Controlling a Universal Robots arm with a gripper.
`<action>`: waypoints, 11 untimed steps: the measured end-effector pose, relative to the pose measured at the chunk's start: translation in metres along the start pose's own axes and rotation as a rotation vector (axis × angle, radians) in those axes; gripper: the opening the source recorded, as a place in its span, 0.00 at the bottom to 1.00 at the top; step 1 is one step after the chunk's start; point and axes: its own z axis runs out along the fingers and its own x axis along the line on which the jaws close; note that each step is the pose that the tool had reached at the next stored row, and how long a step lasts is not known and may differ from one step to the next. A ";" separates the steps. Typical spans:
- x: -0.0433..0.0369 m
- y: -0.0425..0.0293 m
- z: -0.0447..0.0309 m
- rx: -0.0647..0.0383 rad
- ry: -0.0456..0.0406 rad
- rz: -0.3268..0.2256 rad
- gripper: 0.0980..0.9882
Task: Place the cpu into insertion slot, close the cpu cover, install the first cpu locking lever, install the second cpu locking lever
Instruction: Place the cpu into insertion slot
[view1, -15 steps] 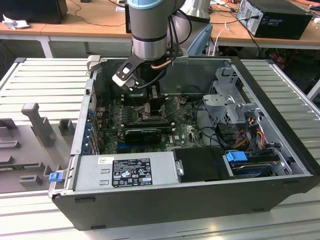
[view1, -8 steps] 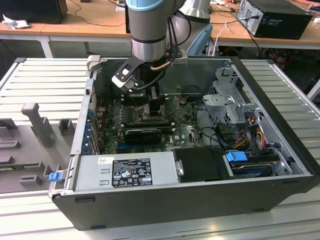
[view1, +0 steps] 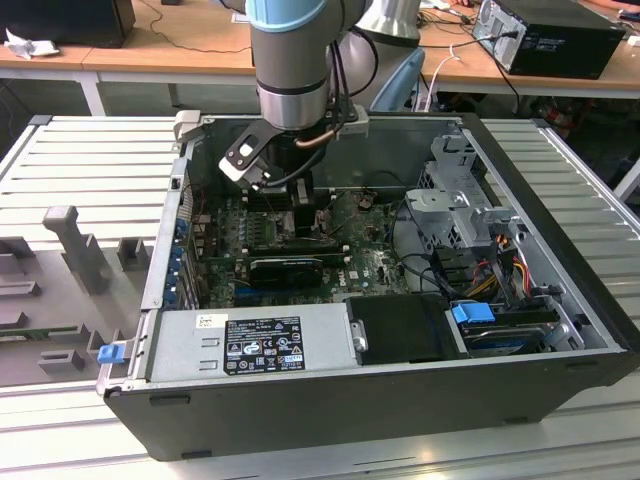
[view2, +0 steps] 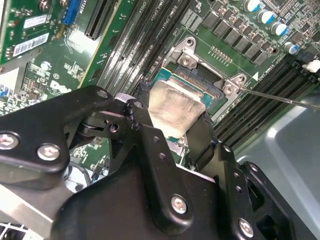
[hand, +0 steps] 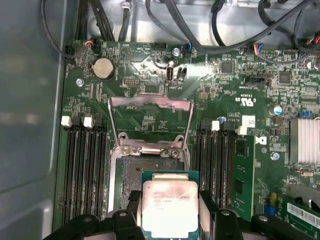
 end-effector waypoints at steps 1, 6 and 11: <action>0.0007 -0.0003 0.0019 0.000 0.0004 0.001 0.50; 0.0063 -0.0008 0.0109 0.000 -0.0009 0.019 0.50; 0.0154 0.0008 0.0242 0.000 -0.0020 0.032 0.50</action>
